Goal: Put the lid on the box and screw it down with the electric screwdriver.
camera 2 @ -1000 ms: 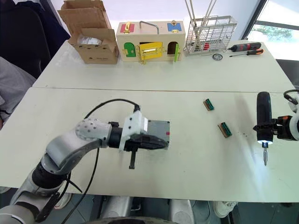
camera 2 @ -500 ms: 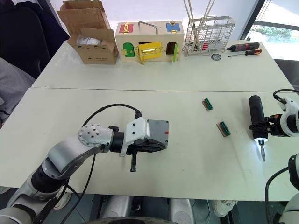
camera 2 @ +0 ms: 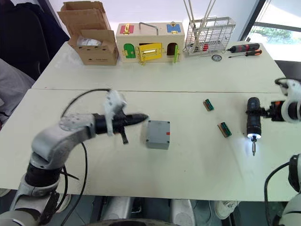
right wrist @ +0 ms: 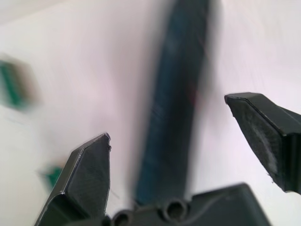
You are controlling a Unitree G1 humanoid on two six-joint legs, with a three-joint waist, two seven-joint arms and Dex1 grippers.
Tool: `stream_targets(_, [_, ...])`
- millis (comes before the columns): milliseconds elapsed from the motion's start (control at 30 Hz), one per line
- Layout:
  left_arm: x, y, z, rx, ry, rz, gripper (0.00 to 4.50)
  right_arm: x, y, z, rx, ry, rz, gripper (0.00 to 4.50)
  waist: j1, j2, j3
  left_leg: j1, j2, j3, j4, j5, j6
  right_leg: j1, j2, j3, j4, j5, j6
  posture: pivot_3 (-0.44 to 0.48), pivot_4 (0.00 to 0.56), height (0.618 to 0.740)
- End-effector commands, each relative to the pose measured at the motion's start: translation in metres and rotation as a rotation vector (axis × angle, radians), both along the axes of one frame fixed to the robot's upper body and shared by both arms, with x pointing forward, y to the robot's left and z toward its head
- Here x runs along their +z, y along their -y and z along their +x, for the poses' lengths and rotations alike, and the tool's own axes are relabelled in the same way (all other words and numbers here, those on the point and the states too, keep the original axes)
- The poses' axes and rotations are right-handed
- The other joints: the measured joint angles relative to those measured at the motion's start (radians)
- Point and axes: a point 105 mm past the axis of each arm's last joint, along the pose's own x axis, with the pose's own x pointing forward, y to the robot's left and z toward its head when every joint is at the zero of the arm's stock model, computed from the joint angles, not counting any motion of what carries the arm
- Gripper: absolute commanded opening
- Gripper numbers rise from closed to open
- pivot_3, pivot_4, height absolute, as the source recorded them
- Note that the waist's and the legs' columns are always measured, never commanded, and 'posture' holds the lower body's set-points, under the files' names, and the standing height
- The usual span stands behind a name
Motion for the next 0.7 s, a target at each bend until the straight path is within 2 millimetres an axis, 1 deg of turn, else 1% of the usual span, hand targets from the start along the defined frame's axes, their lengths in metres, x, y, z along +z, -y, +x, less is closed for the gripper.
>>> stream_targets(33, [-0.018, -0.033, -0.011, 0.108, -0.089, -0.055, 0.00, 0.024, -0.067, -0.021, 0.295, 0.229, 0.083, 4.47, 0.003, -0.002, 0.000, 0.000, 0.001, -0.001, -0.001, 0.000, -0.001, 0.000, 0.001, -0.001, 0.001, 0.000, 0.000, 0.000, 0.150, 0.731])
stream_targets(67, [-0.027, -0.041, -0.018, 0.126, -0.129, -0.059, 0.00, 0.013, -0.085, -0.040, 0.372, 0.198, 0.109, 4.47, 0.004, -0.003, 0.000, 0.000, 0.001, -0.002, -0.001, 0.000, -0.001, 0.000, 0.001, -0.001, 0.003, -0.001, 0.000, 0.000, 0.150, 0.731])
stream_targets(167, [-0.045, -0.049, -0.038, 0.126, -0.204, -0.039, 0.00, -0.013, -0.116, -0.081, 0.508, 0.112, 0.129, 4.47, 0.028, -0.004, 0.000, -0.001, 0.001, -0.005, 0.000, 0.000, -0.001, -0.001, 0.000, -0.002, 0.005, -0.001, 0.000, 0.000, 0.150, 0.731])
stream_targets(200, [-0.048, -0.050, -0.044, 0.119, -0.221, -0.033, 0.00, -0.019, -0.124, -0.090, 0.529, 0.108, 0.138, 4.47, 0.031, -0.004, 0.001, -0.001, 0.000, -0.005, 0.001, 0.000, -0.001, -0.001, -0.001, -0.002, 0.005, -0.001, 0.000, 0.000, 0.150, 0.731])
stream_targets(267, [-0.055, -0.055, -0.058, 0.117, -0.266, -0.031, 0.00, -0.035, -0.137, -0.112, 0.539, 0.085, 0.213, 4.47, 0.032, -0.005, 0.000, 0.001, -0.001, -0.005, 0.004, 0.000, -0.001, 0.003, -0.004, -0.002, 0.004, -0.001, -0.004, 0.000, 0.150, 0.731])
stream_targets(333, [-0.061, -0.055, -0.072, 0.107, -0.310, -0.030, 0.00, -0.052, -0.134, -0.126, 0.491, 0.079, 0.234, 4.47, 0.030, -0.008, -0.002, 0.006, -0.001, -0.005, 0.003, -0.001, -0.001, 0.010, -0.007, -0.002, -0.001, -0.002, -0.007, 0.000, 0.150, 0.731])
stream_targets(400, [-0.066, -0.053, -0.081, 0.082, -0.346, -0.026, 0.00, -0.062, -0.131, -0.135, 0.442, 0.072, 0.268, 4.47, 0.028, -0.009, -0.003, 0.009, -0.001, -0.007, 0.000, -0.004, -0.002, 0.014, -0.008, -0.002, -0.009, -0.002, -0.007, 0.000, 0.150, 0.731])
stream_targets(467, [-0.073, -0.050, -0.085, 0.067, -0.379, -0.028, 0.00, -0.070, -0.133, -0.144, 0.428, 0.057, 0.296, 4.47, 0.024, -0.009, -0.003, 0.007, -0.002, -0.005, 0.000, -0.006, -0.002, 0.012, -0.011, -0.002, -0.009, -0.002, -0.007, 0.000, 0.150, 0.731])
stream_targets(533, [-0.080, -0.046, -0.089, 0.053, -0.404, -0.029, 0.00, -0.081, -0.134, -0.149, 0.422, 0.036, 0.288, 4.47, 0.022, -0.009, -0.003, 0.007, -0.002, -0.005, 0.000, -0.007, -0.002, 0.011, -0.011, -0.001, -0.009, -0.002, -0.007, 0.000, 0.150, 0.731])
stream_targets(600, [-0.084, -0.042, -0.090, 0.040, -0.416, -0.030, 0.00, -0.086, -0.134, -0.149, 0.400, 0.039, 0.302, 4.47, 0.022, -0.008, -0.004, 0.007, -0.002, -0.005, -0.002, -0.007, -0.003, 0.011, -0.011, -0.001, -0.009, -0.002, -0.007, 0.000, 0.150, 0.731])
stream_targets(700, [-0.085, -0.034, -0.089, 0.024, -0.419, -0.049, 0.00, -0.090, -0.135, -0.144, 0.388, 0.063, 0.290, 4.47, 0.022, -0.008, -0.004, 0.007, -0.002, -0.005, -0.002, -0.006, -0.003, 0.010, -0.011, -0.001, -0.009, -0.002, -0.008, 0.000, 0.150, 0.731])
